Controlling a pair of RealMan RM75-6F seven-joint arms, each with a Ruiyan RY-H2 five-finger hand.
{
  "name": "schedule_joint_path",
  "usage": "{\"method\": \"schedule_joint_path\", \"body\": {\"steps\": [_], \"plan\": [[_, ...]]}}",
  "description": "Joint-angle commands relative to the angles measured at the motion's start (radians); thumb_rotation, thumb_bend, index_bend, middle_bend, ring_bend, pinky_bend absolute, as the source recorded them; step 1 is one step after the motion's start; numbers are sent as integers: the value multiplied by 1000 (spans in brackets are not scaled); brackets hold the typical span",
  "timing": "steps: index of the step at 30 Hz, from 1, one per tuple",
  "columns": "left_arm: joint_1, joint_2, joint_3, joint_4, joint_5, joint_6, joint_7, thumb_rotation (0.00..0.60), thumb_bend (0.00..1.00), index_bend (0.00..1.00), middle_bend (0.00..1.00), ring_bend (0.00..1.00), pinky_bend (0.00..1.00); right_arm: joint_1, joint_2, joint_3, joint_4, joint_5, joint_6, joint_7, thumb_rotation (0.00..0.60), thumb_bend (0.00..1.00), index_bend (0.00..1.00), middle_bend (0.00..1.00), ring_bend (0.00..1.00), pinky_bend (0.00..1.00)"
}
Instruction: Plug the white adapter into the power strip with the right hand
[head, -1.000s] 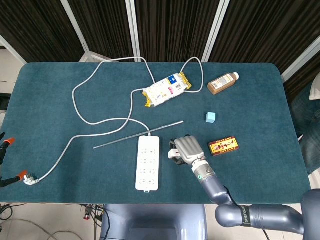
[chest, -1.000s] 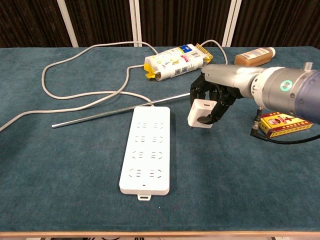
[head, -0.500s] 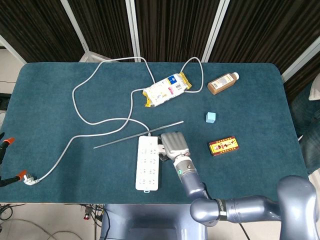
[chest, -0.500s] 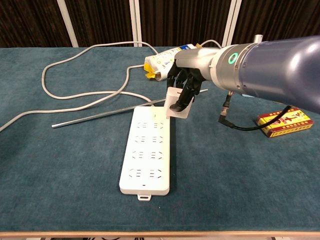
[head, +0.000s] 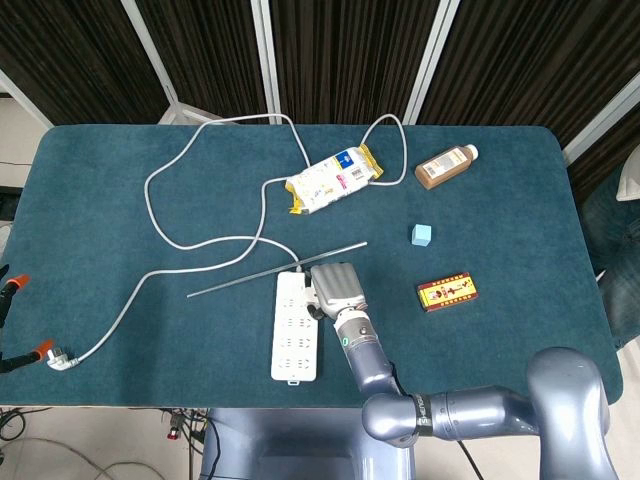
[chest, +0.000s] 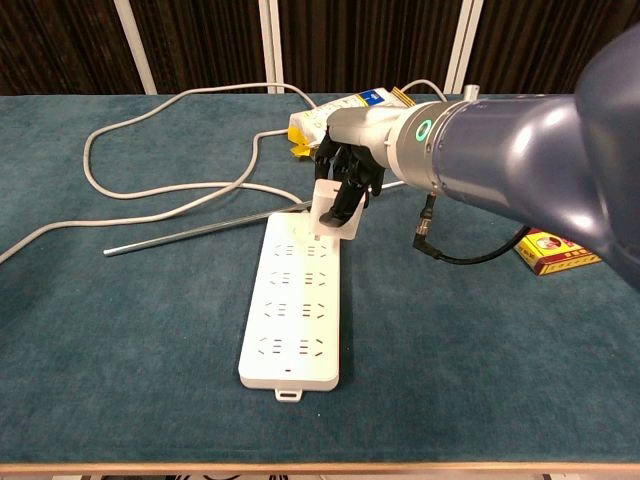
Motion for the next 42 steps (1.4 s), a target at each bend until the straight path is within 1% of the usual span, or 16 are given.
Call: {"method": "schedule_joint_path", "body": {"steps": [1,7,14,21,42], "plan": [[0,0,-1,1,-2,0,-1,600,86,175,0,0,0,12,-8,-13,19,-3,-11,-11,600,494,595,518,528,365],[-1,2,-1,0,-3,-3,-1,600,86,175,0,0,0,33,1,-32,29,7,-40,-46,600,496,599,517,528,365],[-1,0,0,-1,-2,-3,4,600,86,175,0,0,0,46,1,-28,35,30,-52,-43,600,495,599,517,528,365],[-3,-1,0,-1,-5,-6,8,600,86,175,0,0,0,61,-14,-24,63,46,-56,-36,600,498,602,517,527,365],[-3,-2,-2,-1,-11,-7,11,600,86,175,0,0,0,86,-41,-25,118,55,-73,-27,600,498,603,518,528,364]]}}
